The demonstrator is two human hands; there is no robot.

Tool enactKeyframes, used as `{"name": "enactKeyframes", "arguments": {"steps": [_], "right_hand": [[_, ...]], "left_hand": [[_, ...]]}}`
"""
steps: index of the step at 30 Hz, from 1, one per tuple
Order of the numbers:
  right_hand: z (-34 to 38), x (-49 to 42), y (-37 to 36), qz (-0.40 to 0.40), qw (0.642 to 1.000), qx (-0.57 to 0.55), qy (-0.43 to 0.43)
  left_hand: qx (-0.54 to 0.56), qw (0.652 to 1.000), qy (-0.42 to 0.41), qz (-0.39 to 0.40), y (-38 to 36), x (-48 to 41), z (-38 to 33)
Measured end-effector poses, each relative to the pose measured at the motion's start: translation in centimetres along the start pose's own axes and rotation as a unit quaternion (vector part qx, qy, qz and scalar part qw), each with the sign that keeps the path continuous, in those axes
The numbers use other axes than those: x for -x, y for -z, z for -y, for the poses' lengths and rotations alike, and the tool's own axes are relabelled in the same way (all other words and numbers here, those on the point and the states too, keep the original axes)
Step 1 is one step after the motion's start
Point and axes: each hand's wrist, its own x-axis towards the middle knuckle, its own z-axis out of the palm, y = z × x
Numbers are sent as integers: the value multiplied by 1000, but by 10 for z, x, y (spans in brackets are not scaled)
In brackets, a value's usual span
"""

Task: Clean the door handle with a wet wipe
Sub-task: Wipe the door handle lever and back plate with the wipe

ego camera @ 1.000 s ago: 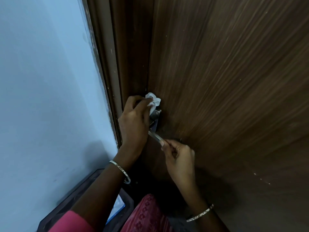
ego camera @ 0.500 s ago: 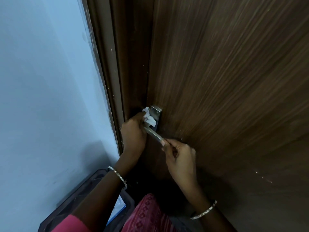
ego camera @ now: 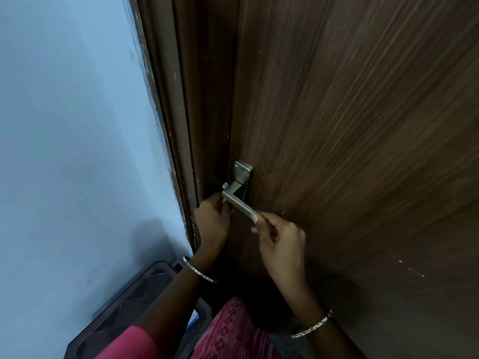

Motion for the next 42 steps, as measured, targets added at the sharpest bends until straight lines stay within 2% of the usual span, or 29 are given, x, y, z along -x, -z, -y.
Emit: {"name": "enactKeyframes", "arguments": {"steps": [8, 11, 19, 30, 36, 42], "right_hand": [[-3, 2, -3, 0, 1000, -13, -8], [-3, 3, -3, -5, 1000, -24, -7], [-3, 4, -3, -9, 999, -34, 3], [-3, 4, -3, -8, 1000, -30, 5], [-5, 4, -4, -13, 1000, -28, -1], [-3, 5, -3, -16, 1000, -22, 5]], "left_hand": [[106, 993, -18, -56, 0, 9, 4], [199, 979, 30, -25, -1, 9, 6], [265, 960, 88, 9, -8, 17, 0], [273, 956, 90, 60, -5, 16, 4], [253, 959, 129, 2, -9, 4, 18], [209, 971, 114, -36, -18, 2, 17]]}}
